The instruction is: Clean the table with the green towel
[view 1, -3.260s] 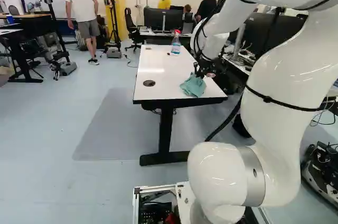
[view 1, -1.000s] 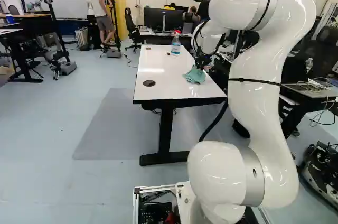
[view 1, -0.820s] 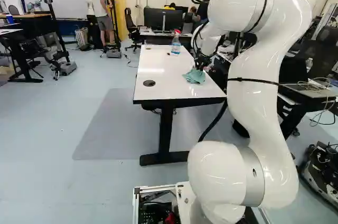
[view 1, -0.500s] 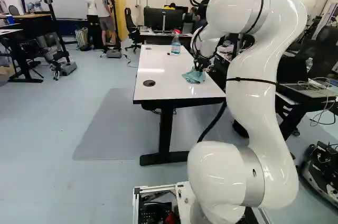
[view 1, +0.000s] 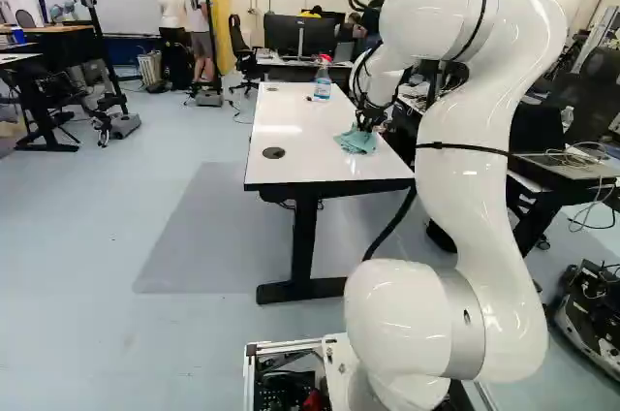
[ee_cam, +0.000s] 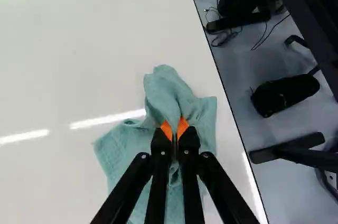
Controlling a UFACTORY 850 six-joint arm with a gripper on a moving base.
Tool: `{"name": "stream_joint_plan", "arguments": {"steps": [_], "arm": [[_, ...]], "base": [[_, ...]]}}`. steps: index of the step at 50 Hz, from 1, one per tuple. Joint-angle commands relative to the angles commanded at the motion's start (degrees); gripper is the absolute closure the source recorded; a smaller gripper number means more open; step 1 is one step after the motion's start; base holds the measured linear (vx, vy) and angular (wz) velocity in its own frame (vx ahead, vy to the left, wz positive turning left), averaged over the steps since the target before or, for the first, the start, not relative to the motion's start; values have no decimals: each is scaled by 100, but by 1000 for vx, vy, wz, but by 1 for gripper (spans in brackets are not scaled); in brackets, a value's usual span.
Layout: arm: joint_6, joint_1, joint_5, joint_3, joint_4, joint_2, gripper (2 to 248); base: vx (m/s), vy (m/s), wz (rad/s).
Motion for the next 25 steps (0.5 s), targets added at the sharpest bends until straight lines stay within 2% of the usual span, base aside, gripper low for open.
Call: {"name": "stream_joint_plan", "arguments": {"steps": [25], "arm": [[0, 163, 0, 767, 0, 569, 219]], "base": [[0, 0, 0]]}}
